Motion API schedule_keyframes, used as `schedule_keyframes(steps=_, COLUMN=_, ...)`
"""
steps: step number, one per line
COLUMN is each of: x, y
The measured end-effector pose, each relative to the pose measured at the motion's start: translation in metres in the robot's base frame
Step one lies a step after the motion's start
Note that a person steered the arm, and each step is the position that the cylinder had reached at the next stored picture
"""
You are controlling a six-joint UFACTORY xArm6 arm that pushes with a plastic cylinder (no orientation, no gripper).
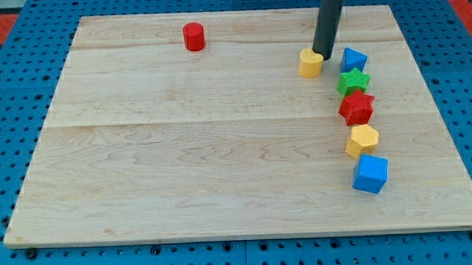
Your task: Move the yellow heart to the bottom of the red circle
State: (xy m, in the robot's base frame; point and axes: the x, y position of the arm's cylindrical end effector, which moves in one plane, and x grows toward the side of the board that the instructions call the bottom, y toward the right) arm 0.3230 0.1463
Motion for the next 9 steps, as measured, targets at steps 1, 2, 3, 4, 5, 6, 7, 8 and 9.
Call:
schedule_keyframes(steps=1, x=0.03, y=-0.031)
schedule_keyframes(steps=2, x=0.048, y=-0.095)
schedule_keyframes(steps=3, x=0.048, y=-0.135)
schedule_keyframes(steps=4, x=0.089, y=-0.109)
schedule_keyframes(steps=5, x=0.095, y=-0.176)
schedule_keyframes(steps=6, x=0.066, y=-0.207)
schedule_keyframes(steps=7, x=0.108, y=-0.207)
schedule_keyframes(steps=8, x=0.098, y=-0.164)
schedule_keyframes(steps=9, x=0.05, y=-0.208)
